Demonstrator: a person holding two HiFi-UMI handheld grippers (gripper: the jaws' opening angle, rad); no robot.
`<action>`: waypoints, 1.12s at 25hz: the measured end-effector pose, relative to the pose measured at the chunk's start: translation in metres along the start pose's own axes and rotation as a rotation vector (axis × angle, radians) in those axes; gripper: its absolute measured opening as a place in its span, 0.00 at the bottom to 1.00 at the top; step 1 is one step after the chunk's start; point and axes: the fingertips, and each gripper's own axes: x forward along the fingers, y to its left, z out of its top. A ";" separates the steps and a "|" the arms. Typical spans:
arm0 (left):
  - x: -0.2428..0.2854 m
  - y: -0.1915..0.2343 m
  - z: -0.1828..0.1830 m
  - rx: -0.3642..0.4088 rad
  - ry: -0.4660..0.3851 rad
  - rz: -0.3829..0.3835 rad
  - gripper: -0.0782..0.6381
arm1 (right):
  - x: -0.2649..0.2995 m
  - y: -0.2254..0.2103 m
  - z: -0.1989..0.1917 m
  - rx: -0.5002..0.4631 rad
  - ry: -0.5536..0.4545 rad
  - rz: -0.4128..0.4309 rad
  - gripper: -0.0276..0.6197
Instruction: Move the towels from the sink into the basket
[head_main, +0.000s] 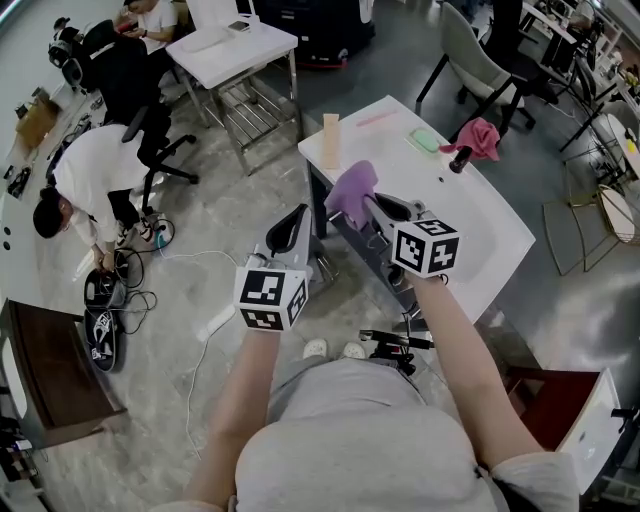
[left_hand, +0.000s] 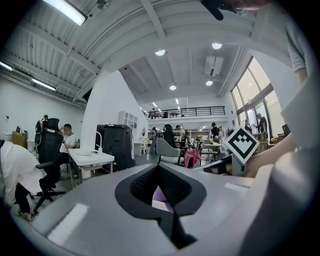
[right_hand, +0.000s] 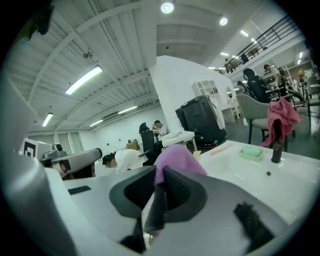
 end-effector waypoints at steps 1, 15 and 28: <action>-0.001 0.001 0.000 -0.001 0.000 0.001 0.12 | 0.000 0.004 0.002 -0.003 -0.011 0.006 0.13; -0.018 0.030 -0.006 -0.039 0.002 0.046 0.12 | 0.006 0.060 0.018 -0.030 -0.105 0.088 0.13; -0.023 0.054 -0.028 -0.059 0.049 0.070 0.12 | 0.035 0.088 0.001 -0.052 -0.056 0.137 0.13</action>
